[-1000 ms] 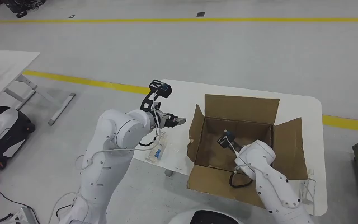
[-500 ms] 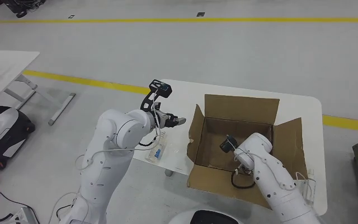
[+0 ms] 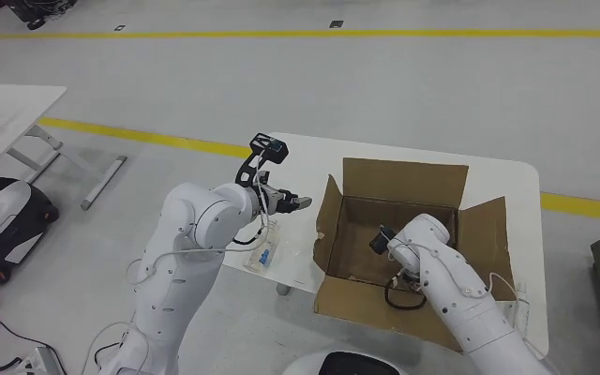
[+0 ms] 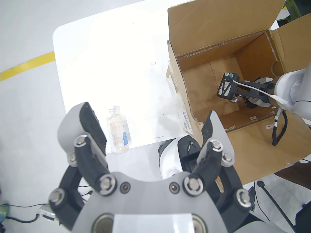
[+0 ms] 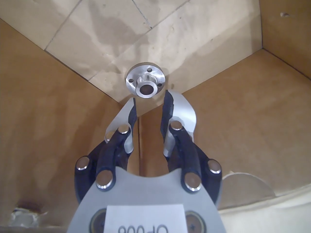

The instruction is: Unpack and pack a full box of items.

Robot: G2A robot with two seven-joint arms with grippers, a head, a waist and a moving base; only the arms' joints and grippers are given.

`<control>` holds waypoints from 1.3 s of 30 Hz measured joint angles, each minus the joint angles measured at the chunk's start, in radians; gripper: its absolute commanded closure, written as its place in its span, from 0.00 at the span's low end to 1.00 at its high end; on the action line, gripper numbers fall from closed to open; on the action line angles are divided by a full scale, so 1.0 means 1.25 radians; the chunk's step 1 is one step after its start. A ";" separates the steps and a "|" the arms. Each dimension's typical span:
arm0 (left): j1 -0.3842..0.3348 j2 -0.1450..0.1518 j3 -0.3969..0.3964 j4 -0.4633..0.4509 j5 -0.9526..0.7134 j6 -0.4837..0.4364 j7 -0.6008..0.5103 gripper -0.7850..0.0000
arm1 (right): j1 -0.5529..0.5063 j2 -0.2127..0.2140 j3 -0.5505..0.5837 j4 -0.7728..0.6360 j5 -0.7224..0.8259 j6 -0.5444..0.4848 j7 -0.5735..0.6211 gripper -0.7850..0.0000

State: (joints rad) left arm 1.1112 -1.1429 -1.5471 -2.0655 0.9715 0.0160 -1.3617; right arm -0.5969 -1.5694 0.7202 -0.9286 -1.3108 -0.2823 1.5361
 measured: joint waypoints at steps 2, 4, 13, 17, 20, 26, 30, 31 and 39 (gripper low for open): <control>0.000 0.000 0.000 0.000 0.000 0.000 0.000 0.00 | 0.002 -0.003 -0.004 0.010 -0.003 0.003 0.000 0.56; 0.000 0.000 0.000 0.000 0.000 0.000 0.000 0.00 | 0.004 -0.005 -0.008 0.021 -0.005 0.008 0.000 0.55; 0.000 0.000 0.000 0.000 0.000 0.000 0.000 0.00 | 0.017 -0.024 -0.028 0.089 -0.005 0.016 -0.027 0.45; 0.000 0.000 0.000 0.000 0.000 0.000 0.000 0.00 | 0.026 -0.034 -0.037 0.122 0.000 0.017 -0.045 0.45; 0.000 0.000 0.000 0.000 0.000 0.000 0.000 0.00 | 0.034 -0.041 -0.042 0.148 0.003 0.016 -0.055 0.49; 0.000 0.000 0.000 0.000 0.000 0.000 0.000 0.00 | 0.047 -0.055 -0.050 0.193 0.009 0.017 -0.076 0.55; 0.000 0.000 0.000 0.000 0.000 0.000 0.000 0.00 | 0.055 -0.063 -0.055 0.218 0.012 0.016 -0.086 0.55; 0.000 0.000 0.000 0.000 0.000 0.000 0.000 0.00 | 0.056 -0.065 -0.056 0.223 0.013 0.015 -0.089 0.54; 0.000 0.000 0.000 0.000 0.000 0.000 0.000 0.00 | 0.067 -0.083 -0.067 0.269 0.017 0.011 -0.111 0.56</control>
State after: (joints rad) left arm 1.1112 -1.1429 -1.5471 -2.0655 0.9715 0.0160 -1.3617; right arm -0.5128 -1.6733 0.6359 -0.5919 -1.2897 -0.2690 1.3976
